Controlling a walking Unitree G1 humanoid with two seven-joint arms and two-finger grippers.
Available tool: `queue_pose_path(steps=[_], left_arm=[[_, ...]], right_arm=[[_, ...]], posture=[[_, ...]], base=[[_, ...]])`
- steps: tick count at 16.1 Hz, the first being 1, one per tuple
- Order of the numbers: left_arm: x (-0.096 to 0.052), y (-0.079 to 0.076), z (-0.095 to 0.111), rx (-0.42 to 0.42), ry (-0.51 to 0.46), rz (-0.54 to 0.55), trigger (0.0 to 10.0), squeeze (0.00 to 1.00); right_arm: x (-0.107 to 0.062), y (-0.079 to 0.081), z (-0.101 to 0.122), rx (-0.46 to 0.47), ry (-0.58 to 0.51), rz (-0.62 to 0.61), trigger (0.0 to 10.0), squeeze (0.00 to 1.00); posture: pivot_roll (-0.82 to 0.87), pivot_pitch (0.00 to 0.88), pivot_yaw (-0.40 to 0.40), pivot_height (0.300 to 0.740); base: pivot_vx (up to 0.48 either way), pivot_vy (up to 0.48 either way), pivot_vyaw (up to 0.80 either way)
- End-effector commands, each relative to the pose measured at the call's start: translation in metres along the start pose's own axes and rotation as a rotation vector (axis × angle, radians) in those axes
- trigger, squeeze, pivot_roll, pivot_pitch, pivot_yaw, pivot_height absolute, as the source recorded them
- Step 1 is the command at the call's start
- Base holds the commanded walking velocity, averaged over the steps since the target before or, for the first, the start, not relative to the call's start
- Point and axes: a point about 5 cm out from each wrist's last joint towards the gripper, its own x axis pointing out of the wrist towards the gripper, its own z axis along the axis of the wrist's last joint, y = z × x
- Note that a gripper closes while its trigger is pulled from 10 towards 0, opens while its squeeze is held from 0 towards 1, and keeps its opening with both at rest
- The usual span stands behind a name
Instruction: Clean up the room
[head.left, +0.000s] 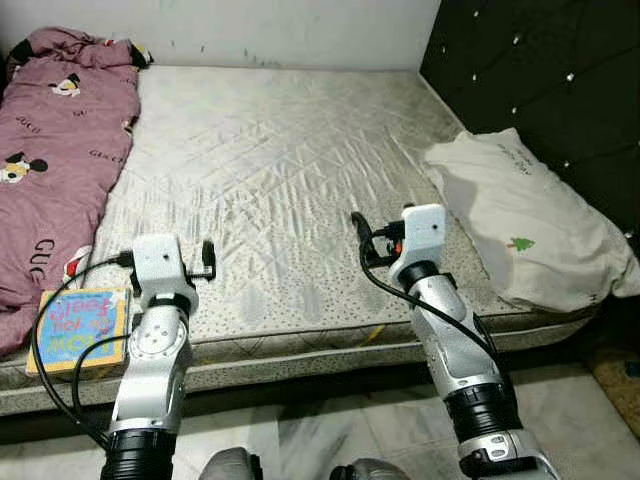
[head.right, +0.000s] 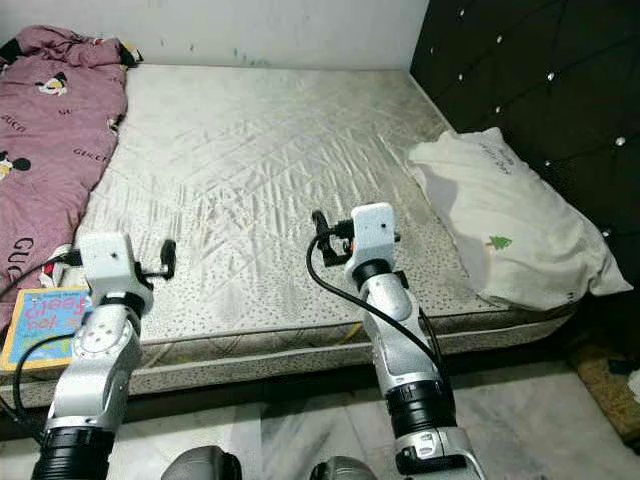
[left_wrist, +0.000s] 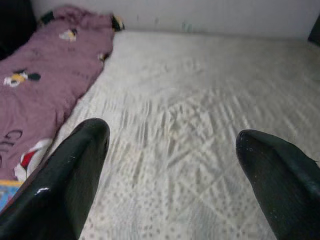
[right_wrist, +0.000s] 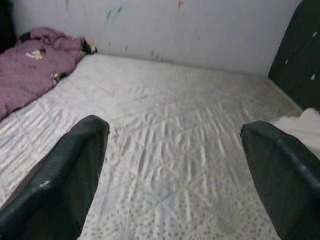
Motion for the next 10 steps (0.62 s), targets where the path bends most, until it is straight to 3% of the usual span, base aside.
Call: queue_pose_path(steps=[1, 4, 6, 8, 10], left_arm=[[0.001, -0.004, 0.001, 0.012, -0.003, -0.024, 10.0, 0.0], [0.001, -0.01, 0.004, -0.003, -0.02, -0.033, 10.0, 0.0], [0.004, -0.019, 0.008, 0.004, -0.021, -0.077, 10.0, 0.0], [0.004, -0.022, 0.006, -0.014, -0.01, -0.091, 10.0, 0.0], [0.0, -0.02, -0.01, -0.062, 0.051, -0.065, 10.0, 0.0]], right_arm=[[0.003, -0.001, 0.003, -0.004, 0.0, 0.011, 10.0, 0.0], [0.002, 0.001, 0.001, -0.034, 0.007, 0.041, 10.0, 0.0], [0.003, 0.003, -0.002, -0.024, 0.002, 0.038, 10.0, 0.0], [0.005, 0.006, -0.007, -0.06, 0.029, 0.079, 10.0, 0.0], [0.004, 0.009, -0.017, -0.068, 0.058, 0.136, 10.0, 0.0]], posture=[[0.05, 0.0, -0.077, 0.74], [0.03, 0.0, -0.045, 0.74], [0.02, 0.0, -0.023, 0.74], [0.04, 0.0, -0.048, 0.74], [0.08, 0.0, -0.097, 0.74]], base=[[0.0, 0.0, 0.0], [0.0, 0.0, 0.0], [0.0, 0.0, 0.72], [0.0, 0.0, 0.0], [0.0, 0.0, 0.0]])
